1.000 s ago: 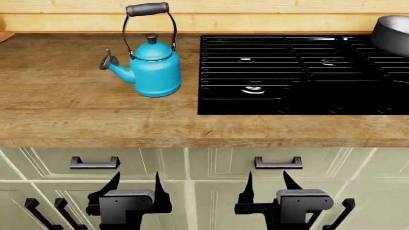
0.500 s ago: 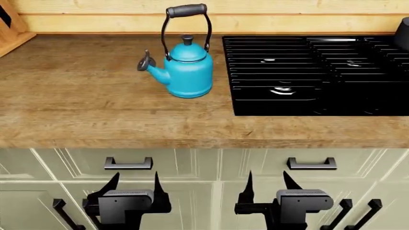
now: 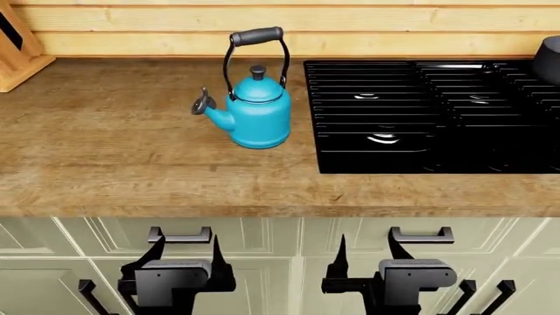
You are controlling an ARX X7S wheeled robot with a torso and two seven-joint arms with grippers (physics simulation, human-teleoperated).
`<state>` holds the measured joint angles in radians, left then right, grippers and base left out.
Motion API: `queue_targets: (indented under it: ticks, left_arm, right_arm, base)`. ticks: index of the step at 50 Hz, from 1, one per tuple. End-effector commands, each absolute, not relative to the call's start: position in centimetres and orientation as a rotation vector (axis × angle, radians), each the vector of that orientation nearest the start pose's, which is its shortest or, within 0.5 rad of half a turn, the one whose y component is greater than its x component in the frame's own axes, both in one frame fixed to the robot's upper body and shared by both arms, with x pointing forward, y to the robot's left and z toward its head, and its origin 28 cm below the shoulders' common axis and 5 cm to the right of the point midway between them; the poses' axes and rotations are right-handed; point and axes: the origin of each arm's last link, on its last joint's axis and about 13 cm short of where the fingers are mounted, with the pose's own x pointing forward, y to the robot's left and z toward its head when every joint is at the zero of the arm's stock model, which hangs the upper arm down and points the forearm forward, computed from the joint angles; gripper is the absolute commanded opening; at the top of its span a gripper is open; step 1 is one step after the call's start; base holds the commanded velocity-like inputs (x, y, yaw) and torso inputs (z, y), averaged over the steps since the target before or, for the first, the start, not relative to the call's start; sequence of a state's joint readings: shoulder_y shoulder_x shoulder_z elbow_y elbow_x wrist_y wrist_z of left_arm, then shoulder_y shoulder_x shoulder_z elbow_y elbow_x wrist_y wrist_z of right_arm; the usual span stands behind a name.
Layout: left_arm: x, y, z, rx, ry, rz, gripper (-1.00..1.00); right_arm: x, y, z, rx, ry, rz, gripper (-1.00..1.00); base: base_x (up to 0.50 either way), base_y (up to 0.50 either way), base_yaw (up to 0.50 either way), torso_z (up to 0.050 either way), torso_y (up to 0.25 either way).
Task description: Pick the kettle from the counter and place it on a stove burner. Then turn the burner on.
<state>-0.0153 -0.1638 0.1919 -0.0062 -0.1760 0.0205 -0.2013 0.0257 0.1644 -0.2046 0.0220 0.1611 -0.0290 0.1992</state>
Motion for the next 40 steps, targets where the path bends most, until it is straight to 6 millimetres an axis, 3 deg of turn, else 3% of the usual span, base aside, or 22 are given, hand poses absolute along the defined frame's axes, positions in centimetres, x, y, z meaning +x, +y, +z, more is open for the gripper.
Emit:
queue_targets:
  ticks: [1,12,15,16,19,23,26,29,31,40]
  left_arm:
    - [21.1,20.5,1.3,-0.011,0.007,0.011,1.0]
    - [21.1,20.4,1.3,0.007,0.002,0.001,1.0]
    - [20.9,20.5,1.7,-0.029,-0.004,-0.019,1.0]
    - [20.9,20.5,2.0,-0.047,-0.046,-0.034,1.0]
    - [20.4,20.9,4.4,-0.1,-0.065,-0.051,1.0]
    - [19.7,21.5,8.4,0.017,-0.168,-0.115,1.0]
    - [19.6,22.0,11.2,-0.043,-0.187,-0.122,1.0]
    - [19.0,22.5,14.5,-0.063,-0.252,-0.272,1.0]
    - [19.2,23.1,16.1,-0.079,-0.25,-0.265,1.0]
    - [19.9,24.7,22.7,0.123,-0.215,-0.324,1.0]
  right_arm:
    - [21.2,-9.6,1.2,-0.004,0.004,0.001,1.0]
    - [21.2,-9.6,1.2,-0.001,0.007,-0.008,1.0]
    - [20.9,-10.0,1.9,0.163,0.025,-0.049,1.0]
    - [20.8,-10.1,2.0,0.121,0.017,-0.04,1.0]
    - [19.8,-10.0,4.6,0.119,-0.018,-0.028,1.0]
    - [18.1,-10.2,8.4,0.111,-0.044,-0.022,1.0]
    - [17.0,-10.4,11.0,0.089,-0.062,0.007,1.0]
    - [16.4,-11.6,13.8,0.055,-0.088,0.009,1.0]
    - [15.9,-12.3,15.6,0.022,-0.105,-0.006,1.0]
    - [15.0,-14.1,22.2,-0.028,-0.109,-0.025,1.0]
  base:
    - [0.0,0.0,0.0,0.05,0.0]
    - [0.0,0.0,0.0,0.05,0.0]
    - [0.0,0.0,0.0,0.035,0.0]
    - [0.0,0.0,0.0,0.0,0.0]
    - [0.0,0.0,0.0,0.0,0.0]
    - [0.0,0.0,0.0,0.0,0.0]
    - [0.0,0.0,0.0,0.0,0.0]
    - [0.0,0.0,0.0,0.0,0.0]
    - [0.0,0.0,0.0,0.0,0.0]
    - [0.0,0.0,0.0,0.0,0.0]
